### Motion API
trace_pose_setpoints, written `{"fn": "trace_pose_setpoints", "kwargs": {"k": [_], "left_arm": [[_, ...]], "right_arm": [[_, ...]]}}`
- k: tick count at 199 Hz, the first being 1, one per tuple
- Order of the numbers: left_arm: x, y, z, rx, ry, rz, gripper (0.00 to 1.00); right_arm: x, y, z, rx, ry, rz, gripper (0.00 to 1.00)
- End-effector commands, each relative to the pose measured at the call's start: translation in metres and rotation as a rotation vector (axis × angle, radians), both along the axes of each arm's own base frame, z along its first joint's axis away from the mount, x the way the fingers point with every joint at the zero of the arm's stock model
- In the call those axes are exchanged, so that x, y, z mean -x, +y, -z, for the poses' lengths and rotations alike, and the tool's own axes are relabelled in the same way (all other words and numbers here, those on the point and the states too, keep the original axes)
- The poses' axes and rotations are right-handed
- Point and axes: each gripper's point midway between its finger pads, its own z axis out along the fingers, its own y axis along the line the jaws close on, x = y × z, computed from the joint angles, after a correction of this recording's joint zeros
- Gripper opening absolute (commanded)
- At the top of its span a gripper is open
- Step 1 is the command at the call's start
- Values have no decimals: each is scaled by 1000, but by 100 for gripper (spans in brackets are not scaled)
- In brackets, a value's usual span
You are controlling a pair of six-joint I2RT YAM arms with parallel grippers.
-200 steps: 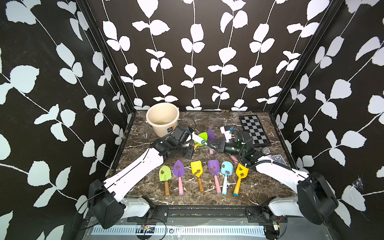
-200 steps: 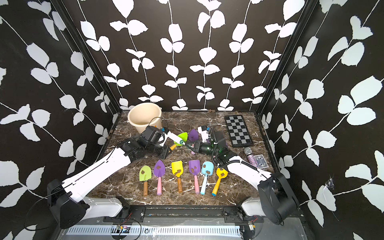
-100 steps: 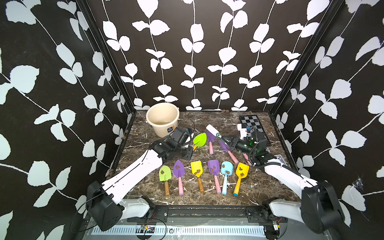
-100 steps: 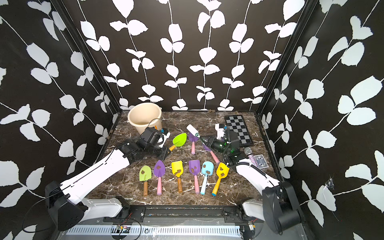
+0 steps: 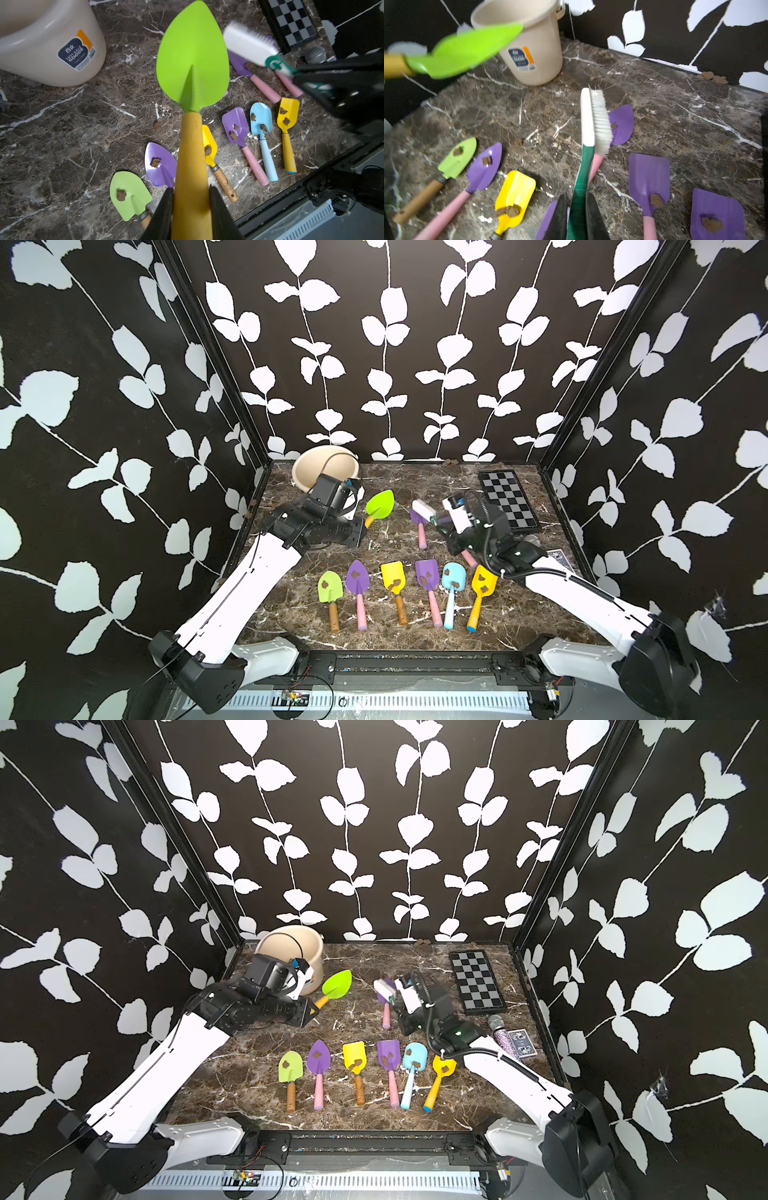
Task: Brush the soil off the hand trowel and place it into the bucket
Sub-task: Brush off the soil from the hand trowel.
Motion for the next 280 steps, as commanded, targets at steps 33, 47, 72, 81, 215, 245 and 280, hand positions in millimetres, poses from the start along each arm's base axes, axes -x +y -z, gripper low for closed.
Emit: {"fn": "trace_pose_setpoints", "kwargs": {"k": [33, 47, 72, 81, 215, 245, 280], "left_arm": [[28, -2, 11, -15, 167, 88, 0], [26, 0, 17, -38, 184, 74, 0], [26, 1, 21, -45, 198, 65, 0], [26, 1, 21, -45, 197, 65, 0], [24, 15, 8, -27, 147, 13, 0], [22, 18, -5, 14, 105, -15, 0], [18, 19, -1, 8, 116, -31, 0]], "right_arm": [[26, 58, -32, 478, -650, -312, 0], [36, 72, -37, 524, -729, -372, 0], [50, 90, -39, 601, -842, -448, 0], [51, 93, -38, 625, -861, -463, 0], [4, 50, -31, 790, -845, -136, 0], [6, 49, -6, 789, -783, -148, 0], [37, 79, -8, 735, -823, -285, 0]]}}
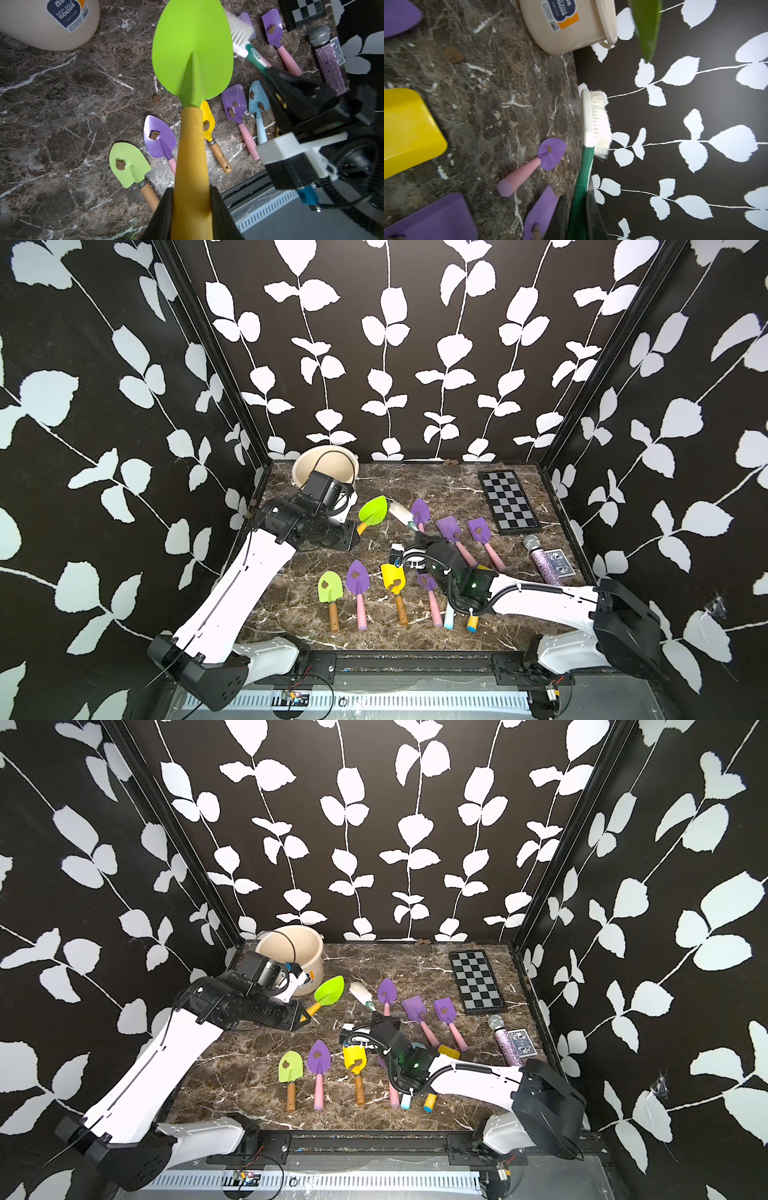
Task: Brush the soil off the hand trowel and place it into the bucket
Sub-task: Brush off the soil from the hand trowel.
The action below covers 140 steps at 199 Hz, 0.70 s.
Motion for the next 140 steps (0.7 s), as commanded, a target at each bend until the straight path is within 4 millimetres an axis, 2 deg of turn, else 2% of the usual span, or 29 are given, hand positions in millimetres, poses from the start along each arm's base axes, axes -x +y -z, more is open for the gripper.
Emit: {"fn": "trace_pose_setpoints", "kwargs": {"k": [1, 35, 71, 106, 140], "left_arm": [[-2, 1, -6, 16, -15, -15, 0], [-4, 0, 3, 9, 3, -18, 0], [-1, -8, 7, 35, 16, 27, 0], [3, -5, 13, 17, 26, 35, 0], [5, -4, 14, 13, 31, 37, 0]], "right_arm": [[18, 24, -20, -77, -24, -84, 0], [34, 44, -41, -55, -85, -165, 0], [33, 52, -60, -42, -144, -188, 0], [23, 49, -77, -14, -217, -167, 0], [5, 33, -88, -39, -235, -99, 0]]}}
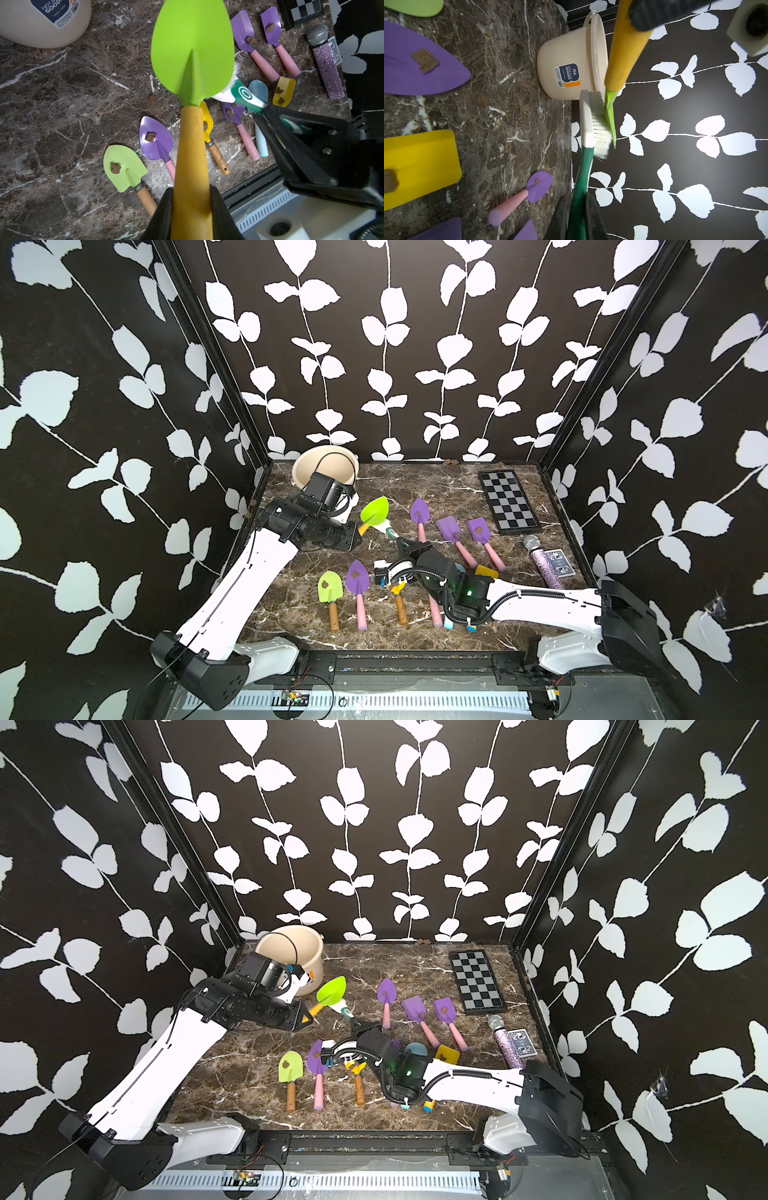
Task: Brush the soil off the hand trowel and place it into the bucket
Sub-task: Brush off the soil from the hand trowel.
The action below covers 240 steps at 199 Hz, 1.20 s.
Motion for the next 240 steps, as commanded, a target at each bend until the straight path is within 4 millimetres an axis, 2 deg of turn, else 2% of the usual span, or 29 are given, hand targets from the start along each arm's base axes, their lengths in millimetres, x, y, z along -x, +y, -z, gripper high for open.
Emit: {"fn": "trace_pose_setpoints", "kwargs": {"k": [1, 40, 82, 107, 129, 143, 196, 217, 240], "left_arm": [[7, 3, 2, -1, 13, 15, 0], [4, 3, -2, -2, -22, 22, 0], [1, -14, -25, 147, -174, 78, 0], [-8, -9, -17, 115, -209, 52, 0], [-17, -7, -4, 88, -205, 23, 0], [-21, -8, 5, 80, -198, 11, 0], [-37, -9, 19, 51, -219, -6, 0], [-41, -10, 23, 44, -222, -8, 0], [-42, -10, 27, 41, -215, -10, 0]], "right_arm": [[-20, -8, -55, -143, -107, 70, 0], [-34, -31, -55, -224, -61, 167, 0], [-47, -49, -42, -347, 76, 306, 0], [-53, -57, -52, -523, 208, 385, 0], [-56, -60, -59, -709, 412, 425, 0], [-55, -60, -63, -810, 542, 440, 0], [-35, -34, -79, -1165, 1063, 361, 0], [-28, -15, -89, -1330, 1298, 241, 0], [-22, 3, -95, -1413, 1440, 135, 0]]}}
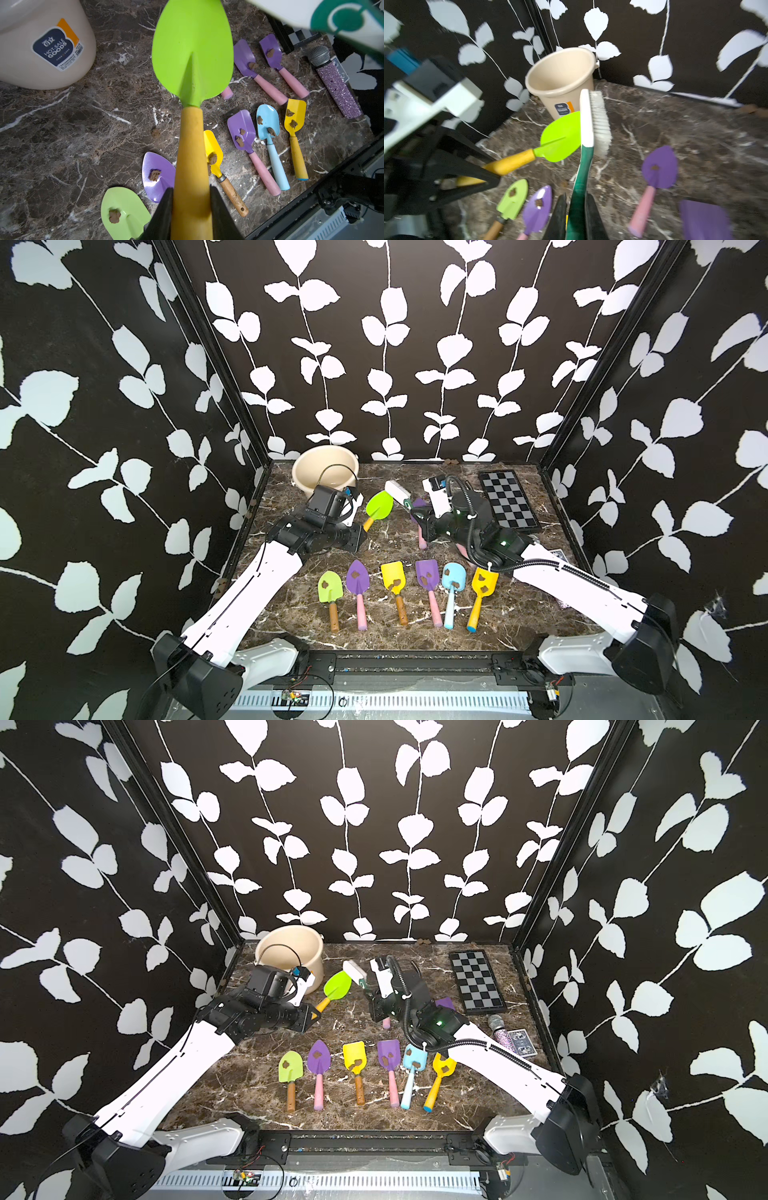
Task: Brush the soil off the hand trowel and place it into the bucket
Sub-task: Brush off the soil from the hand trowel.
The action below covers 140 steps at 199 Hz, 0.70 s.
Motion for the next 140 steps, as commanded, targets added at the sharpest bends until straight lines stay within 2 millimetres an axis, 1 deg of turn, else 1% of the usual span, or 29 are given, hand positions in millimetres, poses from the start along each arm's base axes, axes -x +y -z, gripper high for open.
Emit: {"fn": "trace_pose_setpoints", "kwargs": {"k": [1, 23, 41, 61, 79, 108, 128, 140], "left_arm": [[-8, 0, 0, 2, -33, -10, 0], [-8, 0, -1, 6, -35, -13, 0], [-7, 0, 0, 6, -33, -13, 0], [-6, 0, -2, 15, -37, -10, 0], [-5, 0, -3, 16, -39, -9, 0], [-3, 2, -5, 14, -46, -12, 0], [-2, 1, -9, 25, -56, -8, 0], [-1, -3, -15, 54, -54, 0, 0]], "right_arm": [[19, 30, -30, -319, 150, -135, 0], [15, 38, -19, -371, 219, -142, 0], [12, 40, -9, -395, 258, -137, 0], [4, 36, 3, -388, 292, -104, 0], [-6, 23, 12, -381, 299, -45, 0], [-23, -5, 19, -377, 300, 46, 0], [-30, -28, 16, -372, 270, 105, 0], [-33, -44, 13, -355, 240, 151, 0]]}}
